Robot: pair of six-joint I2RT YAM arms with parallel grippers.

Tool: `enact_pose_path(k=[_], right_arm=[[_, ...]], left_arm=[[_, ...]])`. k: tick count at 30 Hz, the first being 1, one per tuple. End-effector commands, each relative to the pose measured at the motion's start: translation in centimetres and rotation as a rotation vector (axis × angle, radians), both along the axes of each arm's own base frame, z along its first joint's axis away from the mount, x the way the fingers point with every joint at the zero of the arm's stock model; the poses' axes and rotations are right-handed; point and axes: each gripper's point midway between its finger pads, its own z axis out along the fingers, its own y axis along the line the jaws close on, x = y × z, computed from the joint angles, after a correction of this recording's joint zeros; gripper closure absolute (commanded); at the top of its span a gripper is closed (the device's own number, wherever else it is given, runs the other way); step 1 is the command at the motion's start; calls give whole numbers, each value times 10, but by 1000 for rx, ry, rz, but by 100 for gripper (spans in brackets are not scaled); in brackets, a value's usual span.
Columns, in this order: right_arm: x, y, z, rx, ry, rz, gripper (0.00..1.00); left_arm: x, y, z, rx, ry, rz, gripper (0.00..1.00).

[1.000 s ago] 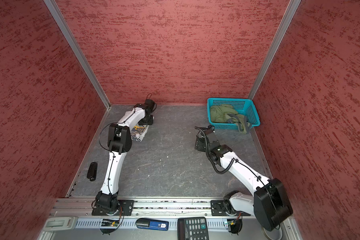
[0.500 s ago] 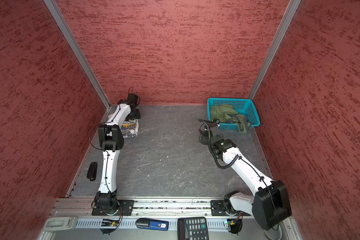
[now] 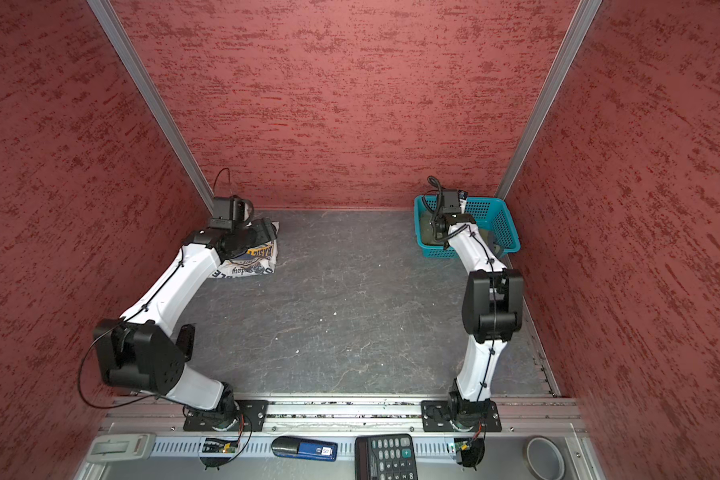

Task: Fold and stack the tank tops
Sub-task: 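Grasp the green tank top in the basket with the right gripper while the left releases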

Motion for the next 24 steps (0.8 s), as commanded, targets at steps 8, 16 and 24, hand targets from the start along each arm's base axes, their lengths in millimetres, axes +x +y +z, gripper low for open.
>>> enact_pose_path(k=[8, 16, 24], right_arm=[[29, -41, -77, -73, 232, -44, 6], [46, -37, -105, -35, 271, -16, 43], [32, -16, -4, -137, 28, -9, 91]], left_arm=[[-44, -1, -40, -239, -50, 8, 9], [-50, 2, -48, -254, -33, 20, 9], [-53, 0, -57, -278, -20, 21, 9]])
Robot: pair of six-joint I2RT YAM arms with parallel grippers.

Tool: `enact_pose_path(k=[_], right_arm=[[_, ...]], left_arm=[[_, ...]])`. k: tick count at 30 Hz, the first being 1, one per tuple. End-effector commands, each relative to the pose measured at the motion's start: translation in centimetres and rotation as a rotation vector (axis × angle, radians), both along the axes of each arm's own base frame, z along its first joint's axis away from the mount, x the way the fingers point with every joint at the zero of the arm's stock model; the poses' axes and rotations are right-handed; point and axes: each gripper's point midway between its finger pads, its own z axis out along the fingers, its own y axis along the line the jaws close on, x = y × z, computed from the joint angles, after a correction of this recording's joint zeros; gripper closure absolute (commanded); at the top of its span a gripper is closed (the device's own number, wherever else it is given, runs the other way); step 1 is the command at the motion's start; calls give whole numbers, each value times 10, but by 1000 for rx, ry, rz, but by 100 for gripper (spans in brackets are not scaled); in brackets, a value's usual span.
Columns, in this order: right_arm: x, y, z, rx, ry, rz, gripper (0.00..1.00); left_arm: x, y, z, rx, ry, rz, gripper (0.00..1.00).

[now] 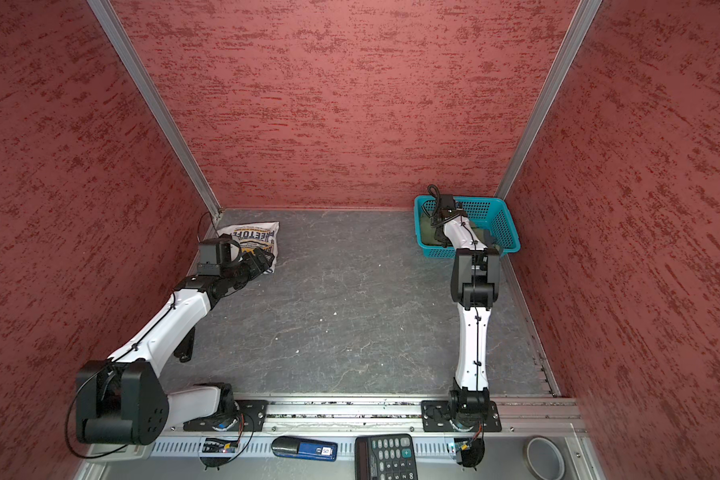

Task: Fold and stack the tank tops
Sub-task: 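Grasp the green tank top in the basket with the right gripper while the left releases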

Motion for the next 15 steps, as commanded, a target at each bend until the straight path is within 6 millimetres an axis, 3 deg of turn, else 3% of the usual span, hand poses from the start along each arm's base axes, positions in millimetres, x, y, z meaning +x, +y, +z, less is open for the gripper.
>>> enact_pose_path(k=[1, 9, 15], right_arm=[[-1, 13, 93, -57, -234, 8, 93], [-46, 32, 186, -131, -457, -14, 100], [-79, 58, 282, -104, -656, 36, 100]], left_arm=[[-1, 0, -1, -25, -15, 5, 9], [-3, -7, -6, -59, -7, -20, 10], [-6, -14, -2, -81, -6, -49, 9]])
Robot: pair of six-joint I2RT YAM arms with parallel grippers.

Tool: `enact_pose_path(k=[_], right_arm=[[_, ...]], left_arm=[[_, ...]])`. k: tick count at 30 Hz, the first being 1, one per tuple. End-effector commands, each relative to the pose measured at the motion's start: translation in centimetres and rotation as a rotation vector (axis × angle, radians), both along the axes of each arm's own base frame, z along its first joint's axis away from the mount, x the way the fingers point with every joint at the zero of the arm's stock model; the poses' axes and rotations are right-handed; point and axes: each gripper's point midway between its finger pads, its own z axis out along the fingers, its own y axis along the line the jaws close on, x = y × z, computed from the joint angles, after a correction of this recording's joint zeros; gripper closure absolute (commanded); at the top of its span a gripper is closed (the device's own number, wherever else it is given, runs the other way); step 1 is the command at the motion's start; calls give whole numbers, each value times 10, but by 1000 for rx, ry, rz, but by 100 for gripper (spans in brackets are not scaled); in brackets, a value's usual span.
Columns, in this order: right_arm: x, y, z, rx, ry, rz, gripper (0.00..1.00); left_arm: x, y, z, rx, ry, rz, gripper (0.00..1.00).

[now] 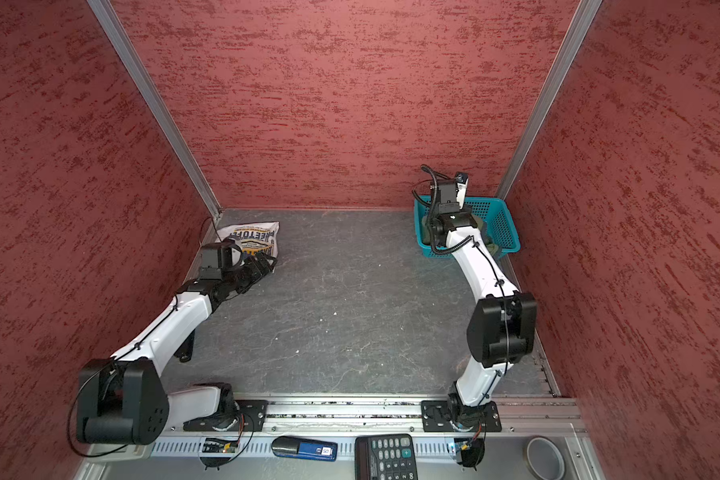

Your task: Fold and stack the tank tops

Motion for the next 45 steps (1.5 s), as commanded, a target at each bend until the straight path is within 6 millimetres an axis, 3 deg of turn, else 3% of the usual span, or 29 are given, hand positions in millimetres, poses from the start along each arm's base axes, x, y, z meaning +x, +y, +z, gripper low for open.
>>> enact_pose_path(k=[1, 5, 9, 13, 17, 20, 23, 25, 27, 31, 33, 35, 38, 42, 45], right_arm=[[-20, 9, 79, -6, -187, 7, 100], [-41, 39, 140, 15, -298, 107, 100], [-55, 94, 177, 0, -335, 271, 100], [-71, 159, 184, 12, -312, 439, 100], [-87, 225, 174, 47, -287, 617, 100], [-94, 267, 150, 109, -229, 736, 100], [-93, 292, 100, 196, -132, 795, 100], [-92, 303, 56, 231, -59, 819, 96], [-93, 303, 16, 248, 13, 801, 85], [-99, 277, -53, 252, 143, 700, 40], [-105, 257, -77, 268, 188, 649, 35], [-116, 242, -91, 293, 204, 631, 32], [-137, 236, -102, 342, 214, 656, 31], [-161, 246, -125, 451, 263, 709, 31], [-174, 266, -138, 562, 282, 782, 30]], left_arm=[[-1, -9, 9, -31, -26, -34, 9], [-5, -18, 13, -26, -27, -65, 9], [-9, -26, 19, -12, -37, -89, 9], [-15, -32, 25, -13, -54, -105, 9], [-20, -34, 32, -9, -80, -111, 9], [-25, -36, 37, -5, -95, -125, 9], [-33, -41, 35, 13, -88, -150, 8], [-39, -46, 30, 26, -64, -174, 8], [-45, -54, 20, 49, -25, -211, 8], [-59, -76, -9, 160, 100, -308, 8], [-65, -80, -24, 216, 164, -326, 8], [-67, -76, -38, 262, 226, -306, 9], [-63, -70, -48, 266, 255, -284, 11], [-51, -70, -54, 270, 276, -275, 12], [-38, -64, -67, 222, 336, -237, 14]])
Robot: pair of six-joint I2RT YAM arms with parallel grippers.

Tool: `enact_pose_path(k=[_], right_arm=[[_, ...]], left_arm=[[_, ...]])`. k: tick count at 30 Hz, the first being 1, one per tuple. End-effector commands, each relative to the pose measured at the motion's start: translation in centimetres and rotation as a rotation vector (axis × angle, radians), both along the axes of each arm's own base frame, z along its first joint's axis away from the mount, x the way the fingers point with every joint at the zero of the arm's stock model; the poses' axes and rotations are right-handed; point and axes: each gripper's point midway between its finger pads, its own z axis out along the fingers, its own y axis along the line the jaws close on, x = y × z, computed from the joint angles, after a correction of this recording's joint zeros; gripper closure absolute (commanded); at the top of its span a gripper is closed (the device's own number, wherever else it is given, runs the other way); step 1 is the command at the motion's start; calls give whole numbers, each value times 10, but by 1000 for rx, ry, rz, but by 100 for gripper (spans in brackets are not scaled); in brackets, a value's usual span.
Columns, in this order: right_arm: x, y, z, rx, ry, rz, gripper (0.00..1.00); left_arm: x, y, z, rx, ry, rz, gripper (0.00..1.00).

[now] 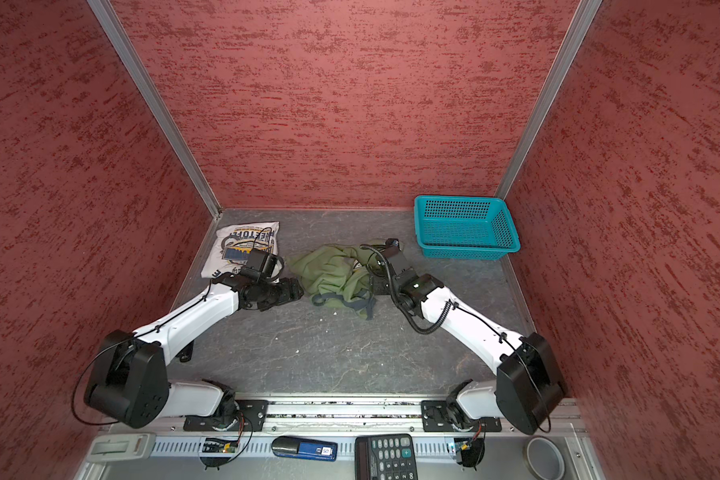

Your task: Fold and stack the tank tops

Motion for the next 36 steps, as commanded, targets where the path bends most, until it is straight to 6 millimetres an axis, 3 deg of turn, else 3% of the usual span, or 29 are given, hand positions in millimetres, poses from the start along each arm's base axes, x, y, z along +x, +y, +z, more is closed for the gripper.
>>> enact_pose_path(k=[1, 6, 11, 13, 14, 17, 20, 23, 26, 36], right_arm=[[-13, 36, -4, 197, 42, 82, 29], [-30, 76, -22, 267, 83, 186, 24], [-27, 106, -35, 310, 106, 236, 24], [-21, 108, -40, 293, 111, 220, 28], [-17, 106, -45, 263, 116, 199, 34], [-7, 83, -57, 119, 110, 113, 66], [-5, 55, -42, 22, 39, 52, 92], [-12, 25, -23, -30, -30, 0, 96], [-22, 1, -20, -66, -44, -44, 96], [-37, -23, -27, -66, -27, -101, 99]], left_arm=[[19, 9, -5, -28, 24, 57, 14], [42, 9, -11, -76, 35, 107, 14], [53, 7, -24, -86, 63, 132, 14], [58, 8, -26, -82, 65, 145, 14], [60, 7, -27, -76, 67, 148, 14], [71, 14, -30, -35, 66, 173, 14], [85, 17, -31, -22, 57, 199, 15], [106, 12, -28, -30, 23, 198, 22], [123, 9, -31, -4, 30, 207, 27], [137, 37, -61, 71, 106, 354, 36]])
